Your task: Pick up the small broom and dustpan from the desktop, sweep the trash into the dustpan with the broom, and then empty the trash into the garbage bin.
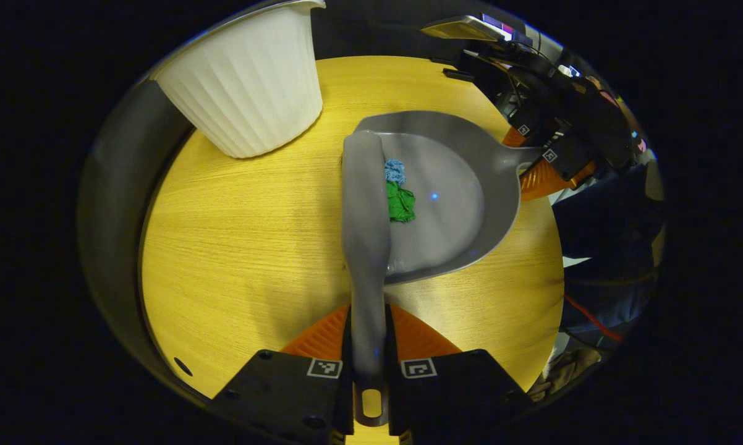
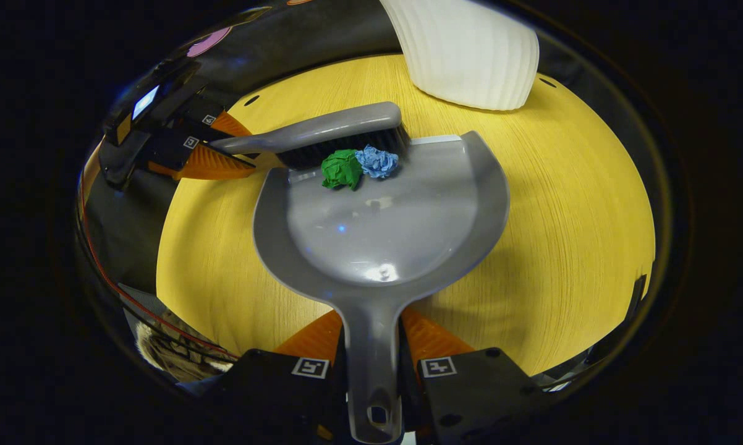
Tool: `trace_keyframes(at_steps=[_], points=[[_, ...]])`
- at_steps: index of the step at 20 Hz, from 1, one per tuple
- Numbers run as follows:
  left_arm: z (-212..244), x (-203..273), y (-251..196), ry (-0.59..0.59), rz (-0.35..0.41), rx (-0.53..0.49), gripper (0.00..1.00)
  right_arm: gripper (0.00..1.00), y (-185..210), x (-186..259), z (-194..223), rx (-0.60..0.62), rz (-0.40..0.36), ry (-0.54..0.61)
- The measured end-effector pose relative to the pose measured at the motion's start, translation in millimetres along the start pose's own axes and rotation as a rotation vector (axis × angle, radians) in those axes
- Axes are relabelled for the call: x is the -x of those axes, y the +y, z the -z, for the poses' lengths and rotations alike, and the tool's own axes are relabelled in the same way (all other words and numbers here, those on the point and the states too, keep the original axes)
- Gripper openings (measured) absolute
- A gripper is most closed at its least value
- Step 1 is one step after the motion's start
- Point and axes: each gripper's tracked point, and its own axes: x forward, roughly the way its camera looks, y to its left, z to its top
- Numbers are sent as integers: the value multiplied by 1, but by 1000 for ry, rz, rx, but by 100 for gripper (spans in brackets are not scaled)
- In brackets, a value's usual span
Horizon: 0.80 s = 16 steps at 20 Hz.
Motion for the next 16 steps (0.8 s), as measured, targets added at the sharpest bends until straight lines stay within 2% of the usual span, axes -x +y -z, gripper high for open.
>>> trace_keyframes(at_steps=[3, 5, 10, 11, 12, 14, 16], points=[[6, 1, 12, 15, -79, 84, 20, 40, -1, 0, 0, 5, -1, 3], [13, 1, 15, 22, -117, 181, 20, 40, 0, 0, 0, 5, -2, 4], [37, 3, -9, -21, -165, 545, 20, 40, -2, -1, -2, 5, 9, -15], [44, 4, -16, -19, -179, 617, 20, 36, -3, -3, -3, 4, 18, -27], [51, 7, -24, -15, -194, 677, 20, 39, -3, -3, -4, 3, 22, -33], [64, 13, -41, -1, -223, 779, 20, 35, -4, -6, -7, 0, 27, -49], [73, 20, -60, 1, -238, 874, 20, 37, -3, -9, -10, -7, 24, -78]])
